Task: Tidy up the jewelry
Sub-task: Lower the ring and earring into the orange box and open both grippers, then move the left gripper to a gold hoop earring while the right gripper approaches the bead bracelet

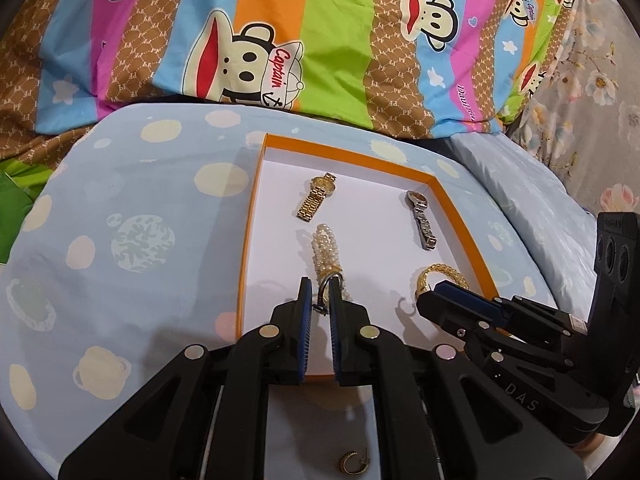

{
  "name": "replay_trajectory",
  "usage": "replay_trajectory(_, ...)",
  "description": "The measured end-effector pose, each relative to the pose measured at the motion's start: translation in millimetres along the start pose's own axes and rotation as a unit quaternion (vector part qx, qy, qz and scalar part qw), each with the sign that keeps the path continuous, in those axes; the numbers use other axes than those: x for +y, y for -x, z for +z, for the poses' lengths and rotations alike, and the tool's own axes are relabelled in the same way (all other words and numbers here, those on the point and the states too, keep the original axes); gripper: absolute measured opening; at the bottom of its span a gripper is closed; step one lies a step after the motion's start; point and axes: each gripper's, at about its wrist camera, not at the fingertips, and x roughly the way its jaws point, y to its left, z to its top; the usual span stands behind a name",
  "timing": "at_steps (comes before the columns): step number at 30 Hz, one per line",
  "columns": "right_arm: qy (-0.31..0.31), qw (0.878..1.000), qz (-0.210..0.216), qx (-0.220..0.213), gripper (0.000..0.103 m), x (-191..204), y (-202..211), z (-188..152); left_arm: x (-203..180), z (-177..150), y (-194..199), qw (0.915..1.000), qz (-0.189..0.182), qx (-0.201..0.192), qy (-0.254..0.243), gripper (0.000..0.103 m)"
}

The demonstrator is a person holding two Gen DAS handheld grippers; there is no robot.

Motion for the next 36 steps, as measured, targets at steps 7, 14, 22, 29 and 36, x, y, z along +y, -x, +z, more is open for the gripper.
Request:
replay_trajectory(7,-0.009,1.000,-0.005,-0.016,0.024,-4,11,0,-3,-1,5,0.9999,0.011,-0.008,-0.009,0.022)
replay_trajectory(14,-0.020,0.999,-0.011,-0.033,0.024,-4,43,-8,-8,-7,18,0.9999,0.009,-0.009,-0.005,0.022)
replay_trajectory(22,-0.043,0.998,-0.031,-0.040,0.025,-11,85,-42,-11,-32,48,1.0000,-0.005,-0.006,0.001,0.022)
replay_trajectory(29,-0.080,0.996,-0.032,-0.019,0.025,-22,103,-80,-9,-70,72,0.9998,-0.013,0.013,0.003,0.022)
replay_trajectory(36,-0.084,0.996,-0.025,0.003,0.025,-16,101,-104,-12,-96,66,0.9990,-0.012,0.042,0.002,0.023)
